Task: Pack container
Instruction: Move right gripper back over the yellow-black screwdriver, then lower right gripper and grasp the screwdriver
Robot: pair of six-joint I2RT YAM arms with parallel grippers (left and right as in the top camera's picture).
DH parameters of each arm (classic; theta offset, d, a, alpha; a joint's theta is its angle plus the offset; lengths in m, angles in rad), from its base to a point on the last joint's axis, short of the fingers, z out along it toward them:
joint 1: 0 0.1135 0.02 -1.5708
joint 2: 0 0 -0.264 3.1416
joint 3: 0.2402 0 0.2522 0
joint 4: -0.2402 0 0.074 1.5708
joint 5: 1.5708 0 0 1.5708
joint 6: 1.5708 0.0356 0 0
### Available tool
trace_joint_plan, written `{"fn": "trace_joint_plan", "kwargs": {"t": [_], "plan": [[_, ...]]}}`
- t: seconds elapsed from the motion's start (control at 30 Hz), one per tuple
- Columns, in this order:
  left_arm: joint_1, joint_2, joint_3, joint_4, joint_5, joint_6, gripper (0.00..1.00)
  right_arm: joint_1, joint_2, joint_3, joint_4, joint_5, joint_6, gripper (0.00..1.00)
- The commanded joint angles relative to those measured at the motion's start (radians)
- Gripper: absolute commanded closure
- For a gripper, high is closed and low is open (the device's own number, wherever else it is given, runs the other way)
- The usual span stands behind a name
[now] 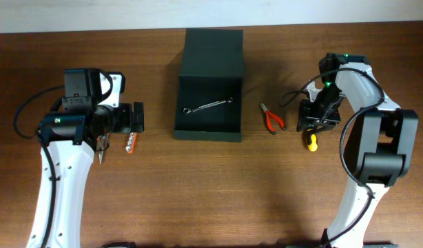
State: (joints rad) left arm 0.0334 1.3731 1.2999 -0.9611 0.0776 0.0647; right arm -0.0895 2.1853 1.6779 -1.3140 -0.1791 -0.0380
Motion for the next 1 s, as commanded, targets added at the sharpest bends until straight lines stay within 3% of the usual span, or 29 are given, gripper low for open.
{"fn": "trace_joint_plan", "kwargs": {"t": [0.0,0.77,0.97], "plan": [[0.004,0.007,0.012,-0.001,0.001,0.020,0.01,-0.019,-0.004,-0.017,-0.001,0.067,-0.009,0.52],[0.004,0.007,0.012,0.003,0.001,0.020,0.01,-0.035,-0.003,-0.081,0.045,0.158,0.013,0.54],[0.004,0.007,0.012,0.011,0.001,0.020,0.01,-0.035,-0.004,-0.101,0.077,0.158,0.012,0.60]]}}
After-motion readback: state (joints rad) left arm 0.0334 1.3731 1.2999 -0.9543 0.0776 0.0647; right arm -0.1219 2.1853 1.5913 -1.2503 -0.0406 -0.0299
